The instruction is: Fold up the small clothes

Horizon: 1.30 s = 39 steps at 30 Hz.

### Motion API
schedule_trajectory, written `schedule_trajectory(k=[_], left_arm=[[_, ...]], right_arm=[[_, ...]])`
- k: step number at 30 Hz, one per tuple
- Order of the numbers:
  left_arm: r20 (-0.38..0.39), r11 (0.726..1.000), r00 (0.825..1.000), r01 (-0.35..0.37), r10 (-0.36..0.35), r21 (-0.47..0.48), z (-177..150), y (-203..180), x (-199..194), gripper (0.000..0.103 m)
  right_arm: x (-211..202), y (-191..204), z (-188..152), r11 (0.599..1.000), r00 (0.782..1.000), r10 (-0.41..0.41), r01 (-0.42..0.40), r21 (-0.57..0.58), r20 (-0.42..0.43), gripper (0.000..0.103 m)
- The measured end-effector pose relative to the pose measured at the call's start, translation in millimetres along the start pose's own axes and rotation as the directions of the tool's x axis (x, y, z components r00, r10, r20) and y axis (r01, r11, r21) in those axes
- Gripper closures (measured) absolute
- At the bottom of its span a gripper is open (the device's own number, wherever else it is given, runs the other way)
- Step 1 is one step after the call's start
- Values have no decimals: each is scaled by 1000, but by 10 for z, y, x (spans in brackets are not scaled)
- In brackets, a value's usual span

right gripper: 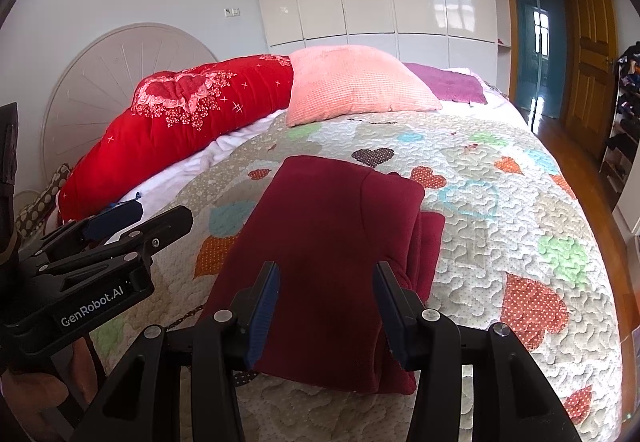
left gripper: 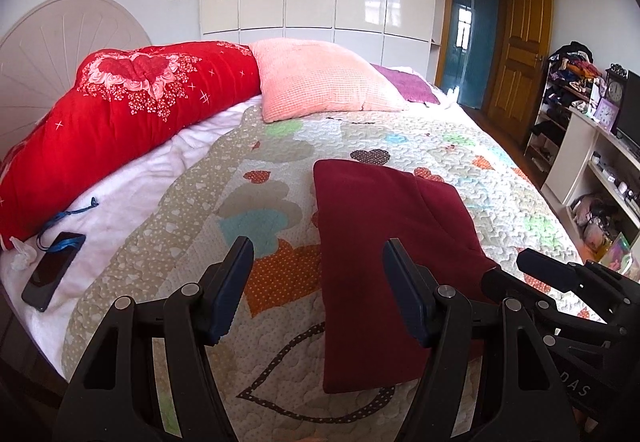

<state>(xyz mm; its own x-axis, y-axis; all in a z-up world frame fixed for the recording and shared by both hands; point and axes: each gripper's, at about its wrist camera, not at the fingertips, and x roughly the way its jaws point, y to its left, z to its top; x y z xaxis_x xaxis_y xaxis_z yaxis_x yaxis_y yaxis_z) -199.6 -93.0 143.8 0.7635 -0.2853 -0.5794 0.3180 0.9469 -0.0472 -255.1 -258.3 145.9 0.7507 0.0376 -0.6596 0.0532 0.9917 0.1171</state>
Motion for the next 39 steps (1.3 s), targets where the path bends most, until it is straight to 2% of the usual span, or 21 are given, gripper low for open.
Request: schedule_trajectory(k=[35,39], left_arm=[[-12,1000,1000,-1,2,8,-54,-18,54,36],[6,1000,1000,5,-5,6,-61,-2,28,36]], right_arm=[[105,-67,-50,1000,999,6,-5,11,-35,56],[108,-59,-48,1000,999,5,-4,12,-42,56]])
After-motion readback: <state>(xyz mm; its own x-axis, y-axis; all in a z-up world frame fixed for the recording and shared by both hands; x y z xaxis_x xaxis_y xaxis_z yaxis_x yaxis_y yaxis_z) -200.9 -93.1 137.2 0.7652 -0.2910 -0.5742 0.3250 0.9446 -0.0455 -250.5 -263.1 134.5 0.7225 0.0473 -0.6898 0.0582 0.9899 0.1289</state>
